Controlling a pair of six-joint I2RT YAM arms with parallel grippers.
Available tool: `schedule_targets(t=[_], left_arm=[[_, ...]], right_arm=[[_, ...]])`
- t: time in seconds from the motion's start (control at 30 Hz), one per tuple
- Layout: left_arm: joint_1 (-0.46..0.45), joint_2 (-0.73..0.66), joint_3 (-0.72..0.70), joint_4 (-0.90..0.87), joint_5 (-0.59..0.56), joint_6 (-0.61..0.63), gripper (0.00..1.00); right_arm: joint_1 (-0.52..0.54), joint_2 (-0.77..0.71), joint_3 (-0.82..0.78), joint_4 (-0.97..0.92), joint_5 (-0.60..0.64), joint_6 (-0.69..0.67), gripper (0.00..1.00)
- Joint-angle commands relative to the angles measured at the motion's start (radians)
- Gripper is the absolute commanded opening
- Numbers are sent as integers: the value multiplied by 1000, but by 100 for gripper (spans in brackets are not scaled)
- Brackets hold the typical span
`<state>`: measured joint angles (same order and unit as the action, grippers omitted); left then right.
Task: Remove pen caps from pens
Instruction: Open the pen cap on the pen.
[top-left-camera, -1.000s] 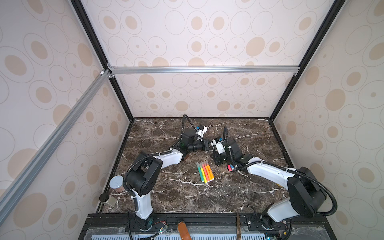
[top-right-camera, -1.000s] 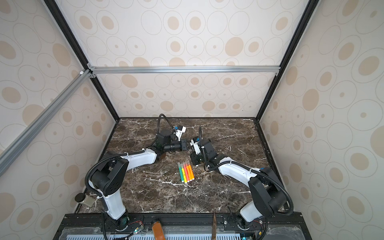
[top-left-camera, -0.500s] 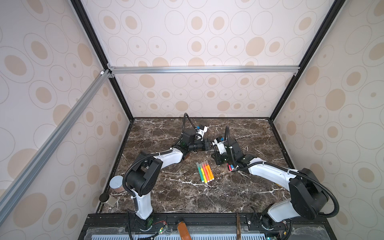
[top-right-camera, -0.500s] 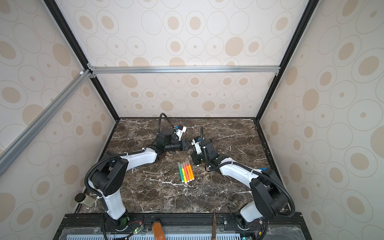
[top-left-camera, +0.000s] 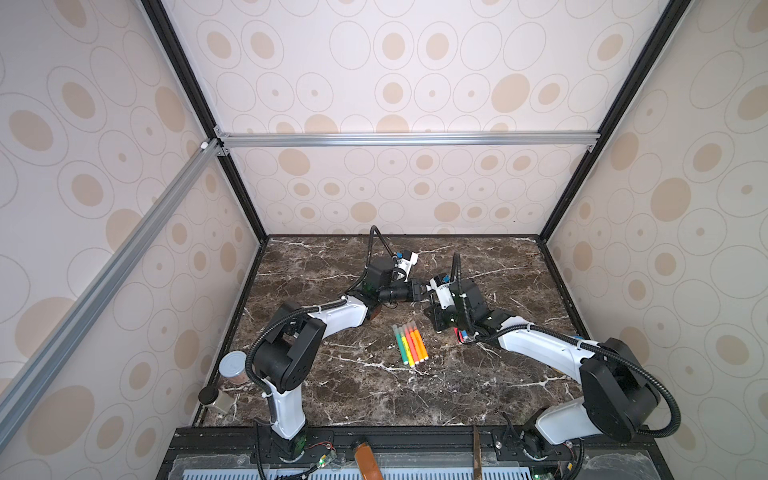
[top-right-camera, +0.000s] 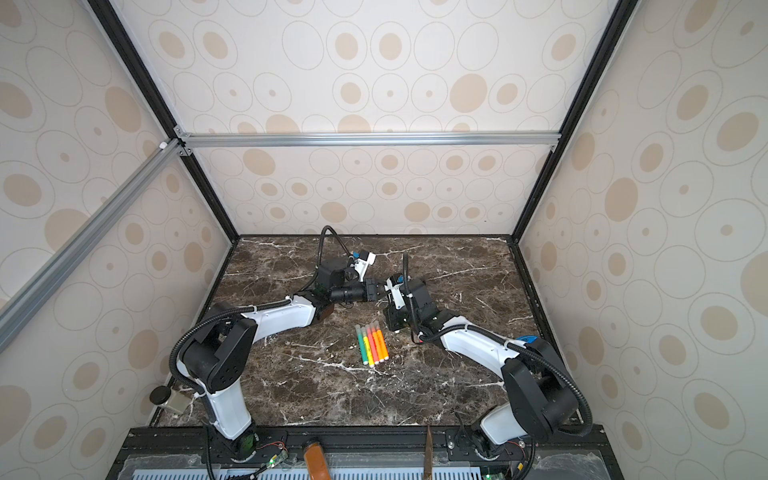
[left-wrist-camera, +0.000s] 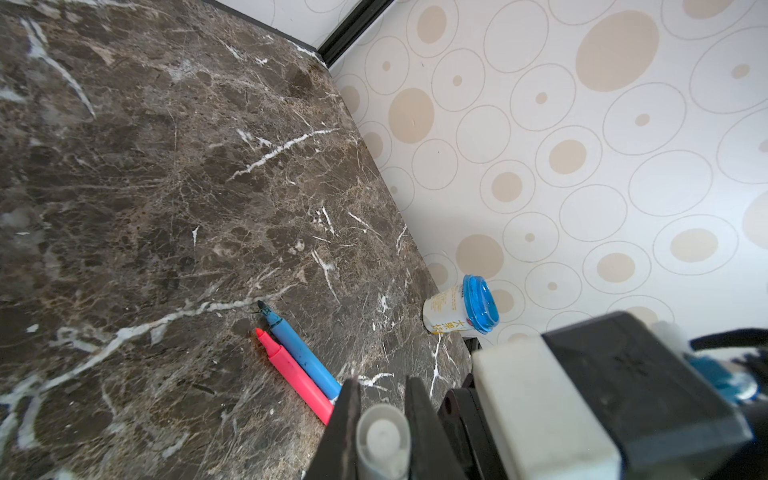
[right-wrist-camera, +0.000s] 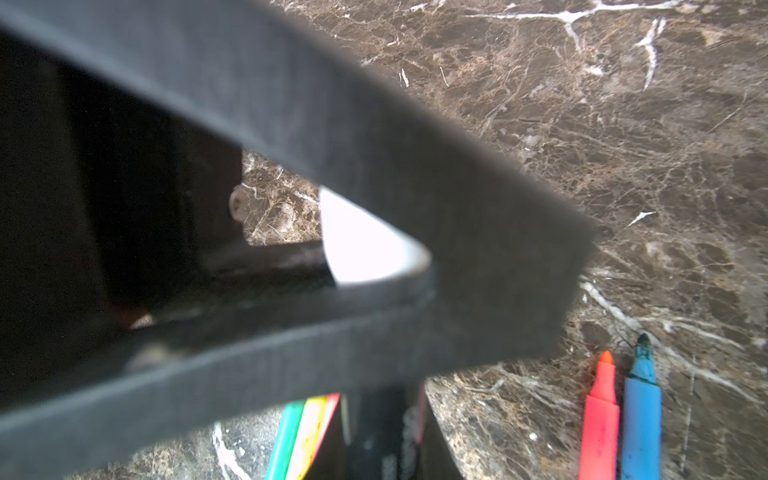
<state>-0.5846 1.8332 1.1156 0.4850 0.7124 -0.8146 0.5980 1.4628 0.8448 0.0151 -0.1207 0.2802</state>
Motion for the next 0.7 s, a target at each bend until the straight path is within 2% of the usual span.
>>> schedule_targets(t=[0.0, 0.13, 0.37, 0.53, 0.67], left_arm=[[-1, -8, 26, 1, -12, 15, 13], [-1, -12, 23, 6, -9, 19, 0], [14, -38, 48, -84, -42, 99, 0], [81, -39, 88, -116, -41, 125, 0], [134, -17, 178, -186, -51, 168, 0]], right_arm=[[-15, -25, -14, 18, 13, 18, 0], [-33, -32, -29, 31, -9, 33, 0], [-41, -40, -71, 26, -70, 4, 0], [-37, -72, -134, 27, -187, -43, 0], [-24, -116, -179, 0, -206, -67, 0]])
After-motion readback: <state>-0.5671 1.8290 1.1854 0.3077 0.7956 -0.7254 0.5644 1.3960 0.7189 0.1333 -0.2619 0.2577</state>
